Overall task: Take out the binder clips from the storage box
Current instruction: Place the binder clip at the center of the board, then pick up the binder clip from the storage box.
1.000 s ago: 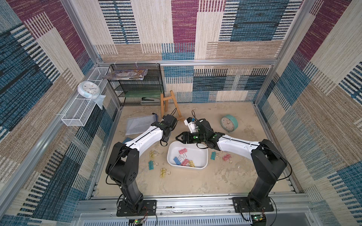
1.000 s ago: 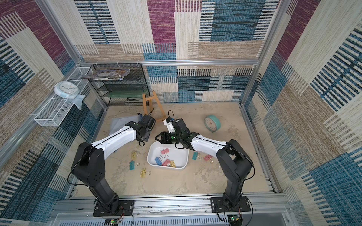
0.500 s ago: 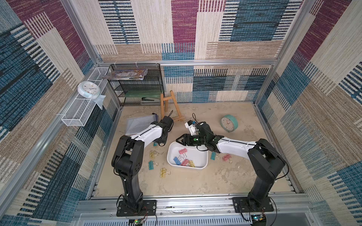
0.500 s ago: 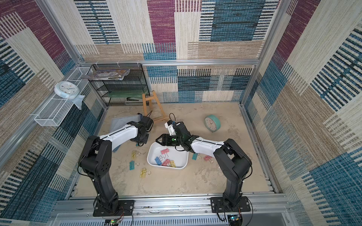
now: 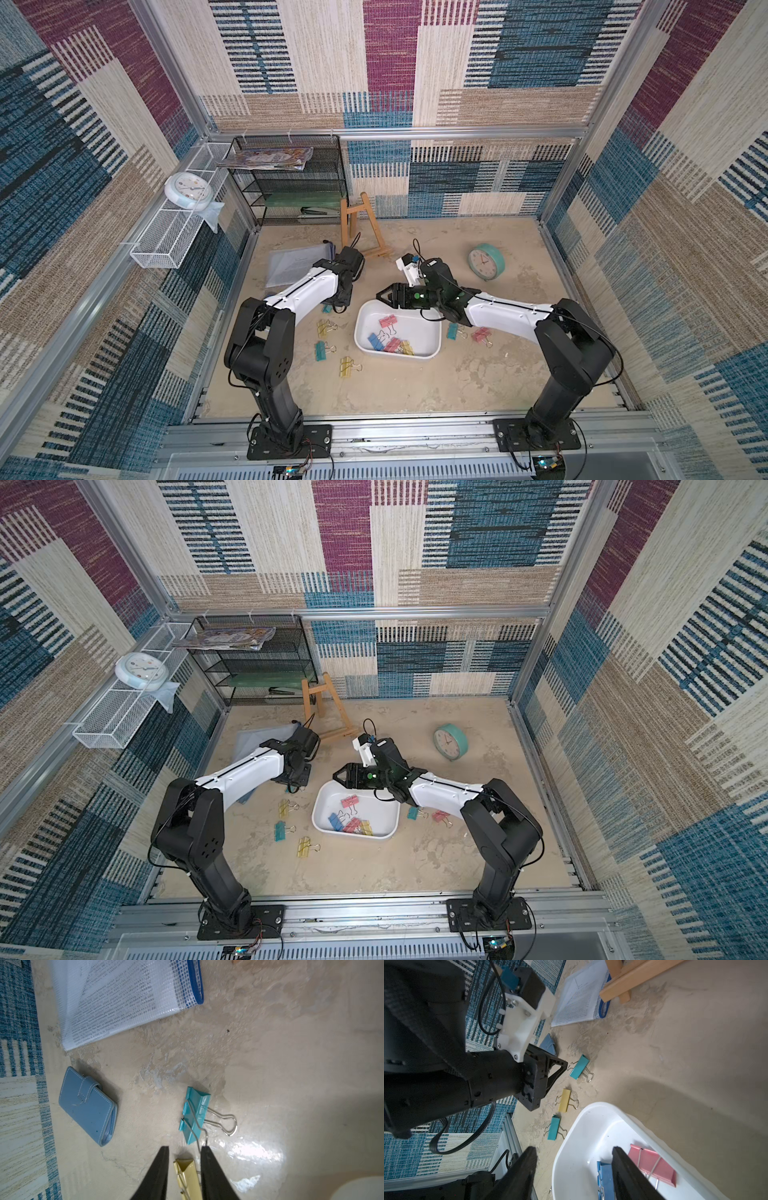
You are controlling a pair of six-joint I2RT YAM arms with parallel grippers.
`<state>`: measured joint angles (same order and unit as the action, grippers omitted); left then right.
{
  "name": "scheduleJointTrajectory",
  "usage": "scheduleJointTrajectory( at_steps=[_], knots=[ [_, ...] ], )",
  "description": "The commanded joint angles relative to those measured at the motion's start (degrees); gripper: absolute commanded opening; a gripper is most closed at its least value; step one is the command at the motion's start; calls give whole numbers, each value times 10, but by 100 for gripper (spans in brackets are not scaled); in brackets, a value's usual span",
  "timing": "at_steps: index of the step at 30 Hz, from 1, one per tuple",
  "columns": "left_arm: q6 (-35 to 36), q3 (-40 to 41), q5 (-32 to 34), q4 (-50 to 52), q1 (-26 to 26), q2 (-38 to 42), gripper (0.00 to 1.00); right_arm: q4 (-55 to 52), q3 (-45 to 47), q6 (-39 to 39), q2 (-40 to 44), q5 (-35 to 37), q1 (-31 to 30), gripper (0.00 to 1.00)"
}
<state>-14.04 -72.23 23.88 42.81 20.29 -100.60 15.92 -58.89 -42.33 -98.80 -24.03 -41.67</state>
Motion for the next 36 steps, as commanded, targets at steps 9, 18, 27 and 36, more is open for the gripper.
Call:
scheduleJointTrajectory(
  at_steps=[9, 18, 27, 36],
  knots=[
    [-53, 56, -200, -18, 24, 186, 34, -47, 23, 29, 49, 40, 3, 62],
    [-49, 98, -297, -51, 140, 227, 44, -92, 109, 29, 129, 106, 5, 63],
    [-32, 21, -262, -55, 226, 89, 52, -113, 186, 3, 207, 153, 29, 63],
    [-9, -17, -208, -19, 227, 21, 47, -122, 191, 16, 221, 151, 33, 60]
  ],
)
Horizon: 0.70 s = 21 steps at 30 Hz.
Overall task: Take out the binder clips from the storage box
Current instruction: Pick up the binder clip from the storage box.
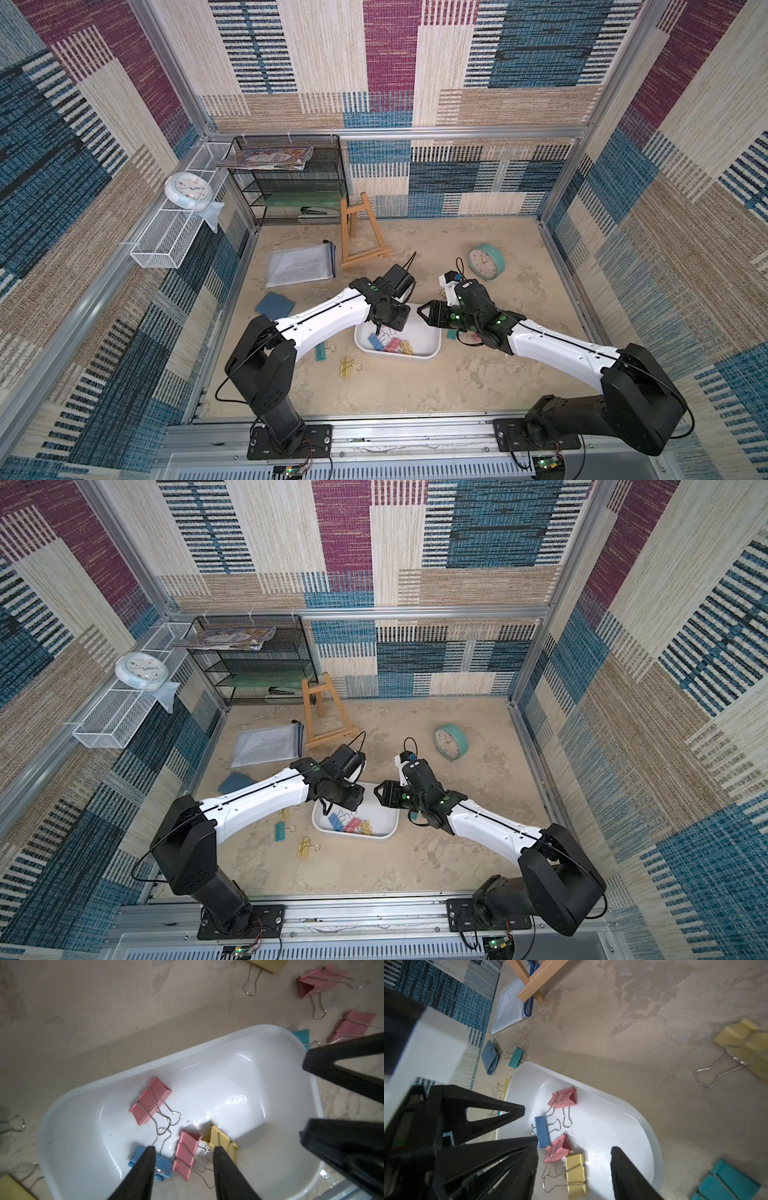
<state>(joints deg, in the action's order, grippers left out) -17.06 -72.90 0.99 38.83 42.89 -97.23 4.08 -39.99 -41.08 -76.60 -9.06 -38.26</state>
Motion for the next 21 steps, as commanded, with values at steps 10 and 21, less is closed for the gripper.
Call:
scheduleJointTrajectory(
  at_steps=[10, 21],
  knots=[
    [61, -50, 54, 58, 1, -71, 41, 2, -3, 2, -22, -12, 0, 60],
    [68, -71, 77, 78, 1, -109, 33, 10, -6, 0, -35, -20, 1, 61]
  ],
)
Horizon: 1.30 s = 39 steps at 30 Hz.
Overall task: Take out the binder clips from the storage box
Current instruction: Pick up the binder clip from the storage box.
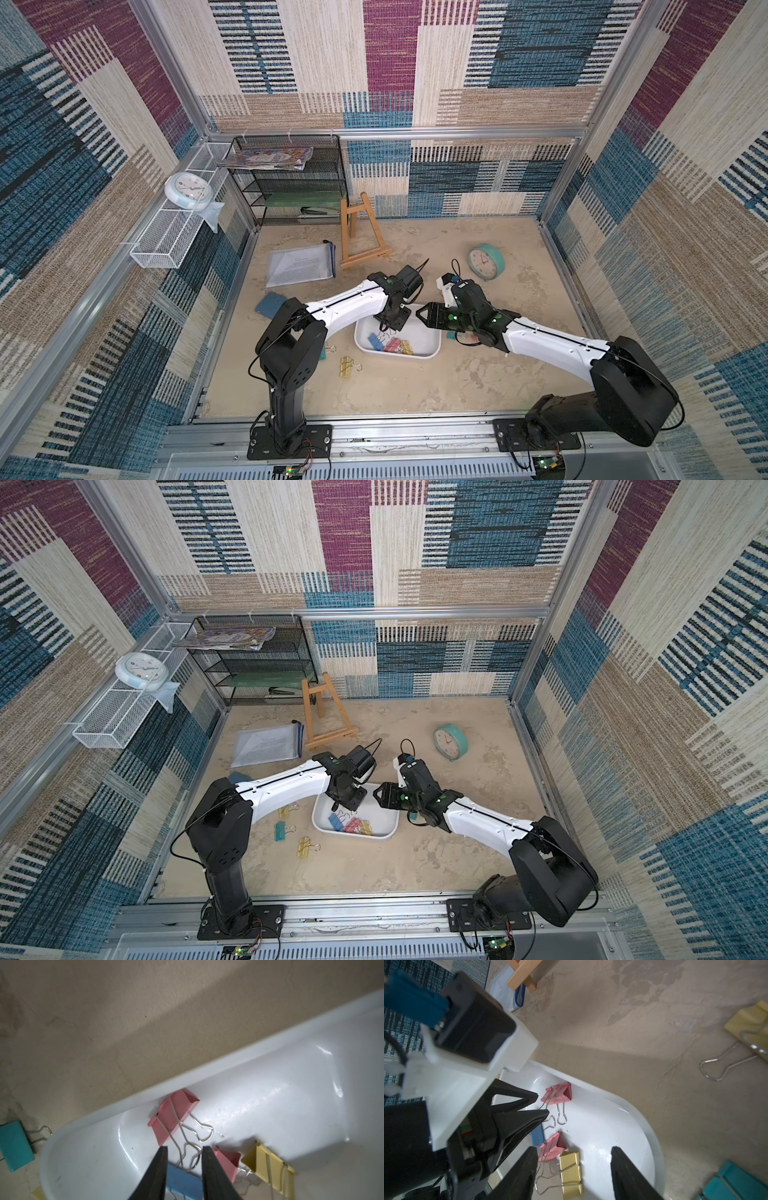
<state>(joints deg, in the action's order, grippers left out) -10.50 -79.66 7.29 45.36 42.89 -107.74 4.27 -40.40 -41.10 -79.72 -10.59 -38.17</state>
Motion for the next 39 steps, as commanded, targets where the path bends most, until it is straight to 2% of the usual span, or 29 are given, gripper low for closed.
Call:
scheduleJointTrajectory(
  at_steps=[1, 4, 9, 12, 16, 30, 39],
  knots=[
    [3, -4, 14, 13, 1, -6, 32, 9, -1, 0, -4, -5, 0, 61],
    [4, -8, 14, 12, 1, -14, 31, 10, 0, 0, -6, -7, 0, 61],
    [4, -10, 19, 13, 1, -24, 23, 10, 0, 0, -6, -7, 1, 61],
    [1, -13, 16, 12, 1, -21, 11, 11, 1, -1, -6, -6, 1, 61],
    [-1, -13, 21, 11, 1, -18, 0, 14, 3, -3, -7, -7, 1, 61],
    [-16, 3, 38, -1, 1, 25, 0, 20, -1, -3, -6, -13, 1, 61],
    [-34, 54, 88, -40, 0, 108, 0, 18, -5, -2, -2, -11, 1, 61]
  ],
)
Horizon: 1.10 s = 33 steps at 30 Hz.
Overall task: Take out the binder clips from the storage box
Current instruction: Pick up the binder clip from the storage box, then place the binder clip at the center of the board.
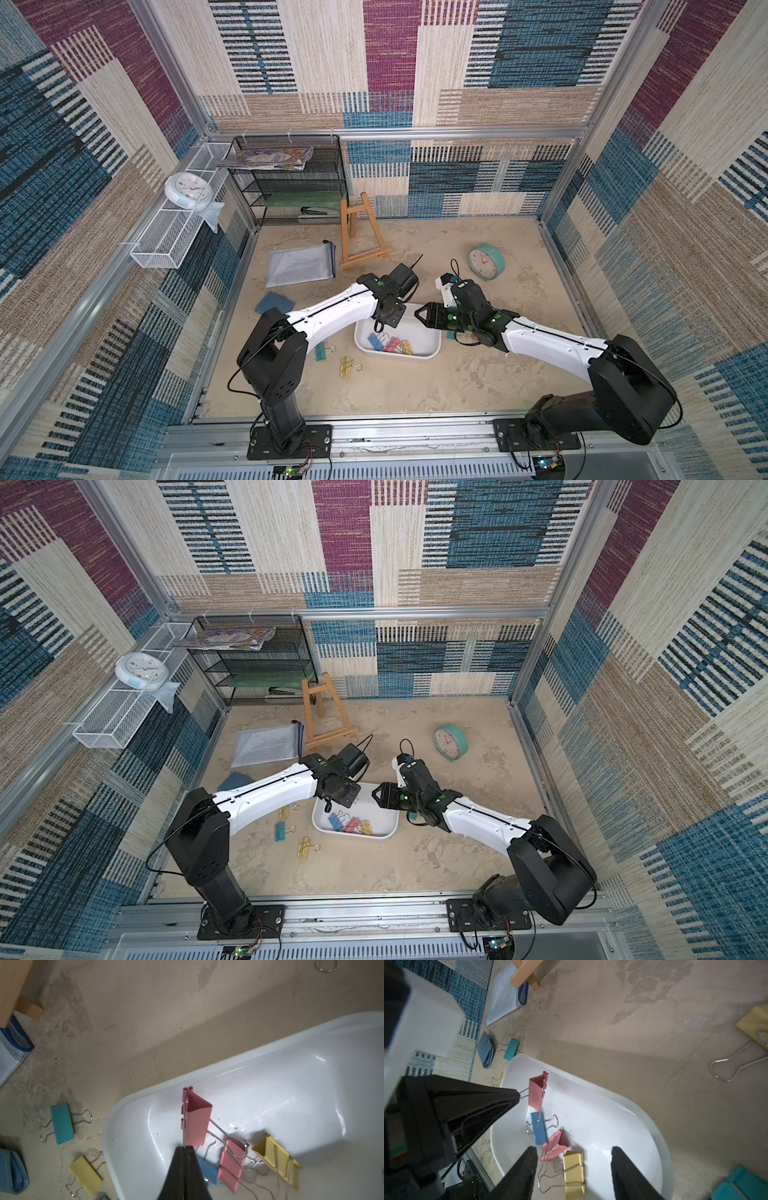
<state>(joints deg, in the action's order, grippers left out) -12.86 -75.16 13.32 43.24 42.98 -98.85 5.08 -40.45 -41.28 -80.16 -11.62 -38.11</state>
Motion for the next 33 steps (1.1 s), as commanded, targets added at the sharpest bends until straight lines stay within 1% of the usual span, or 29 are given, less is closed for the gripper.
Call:
scheduleJointTrajectory(
  at_steps=[1, 10, 15, 19, 21, 28, 30, 33],
  knots=[
    [-12, 15, 32, -22, -1, 28, 0, 11, -4, 0, 3, -2, 0, 61],
    [-23, 43, 72, -41, -4, 101, 0, 42, -19, 19, -9, -59, 1, 61],
    [-23, 48, 94, -41, -17, 128, 0, 51, -31, 23, -14, -75, 0, 61],
    [-25, 54, 103, -32, -37, 139, 0, 55, -39, 24, -23, -85, 0, 61],
    [-25, 57, 103, -27, -50, 139, 0, 55, -44, 23, -26, -88, 0, 61],
    [-33, 43, 71, -8, -103, 112, 0, 57, -54, 25, -38, -99, -1, 61],
    [-36, 33, 58, -3, -116, 95, 0, 57, -57, 26, -42, -102, -2, 61],
    [-55, 7, 63, 17, -128, 60, 0, 56, -62, 26, -48, -105, -3, 61]
  ],
)
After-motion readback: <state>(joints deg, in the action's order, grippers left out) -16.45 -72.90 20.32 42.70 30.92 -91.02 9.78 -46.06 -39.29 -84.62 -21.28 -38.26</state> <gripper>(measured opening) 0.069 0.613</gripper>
